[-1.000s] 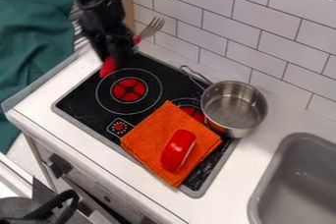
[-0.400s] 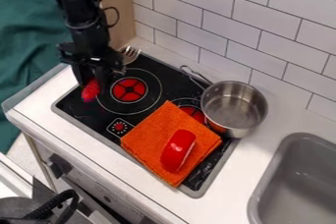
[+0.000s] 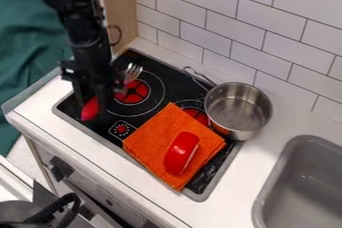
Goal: Moved the red fork on top of the left burner
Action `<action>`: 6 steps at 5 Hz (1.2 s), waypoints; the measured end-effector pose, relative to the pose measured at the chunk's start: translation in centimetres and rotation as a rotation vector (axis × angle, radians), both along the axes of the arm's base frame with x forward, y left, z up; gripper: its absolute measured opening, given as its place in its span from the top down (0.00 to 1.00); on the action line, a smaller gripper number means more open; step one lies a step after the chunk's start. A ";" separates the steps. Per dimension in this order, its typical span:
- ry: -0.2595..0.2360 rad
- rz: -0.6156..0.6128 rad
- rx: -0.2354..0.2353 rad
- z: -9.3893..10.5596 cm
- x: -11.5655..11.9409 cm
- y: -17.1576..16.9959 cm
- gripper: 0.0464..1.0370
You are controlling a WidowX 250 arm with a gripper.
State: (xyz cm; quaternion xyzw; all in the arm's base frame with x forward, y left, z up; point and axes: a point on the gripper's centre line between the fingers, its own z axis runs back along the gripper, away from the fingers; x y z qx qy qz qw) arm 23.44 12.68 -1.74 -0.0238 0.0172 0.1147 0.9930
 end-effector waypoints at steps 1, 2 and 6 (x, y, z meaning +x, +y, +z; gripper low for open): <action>0.045 0.011 -0.004 -1.3 -0.4 -0.5 0.64; 0.082 0.015 -0.009 -2.4 -0.4 -0.9 0.64; 0.108 0.015 0.004 -0.1 -0.6 -2.2 0.03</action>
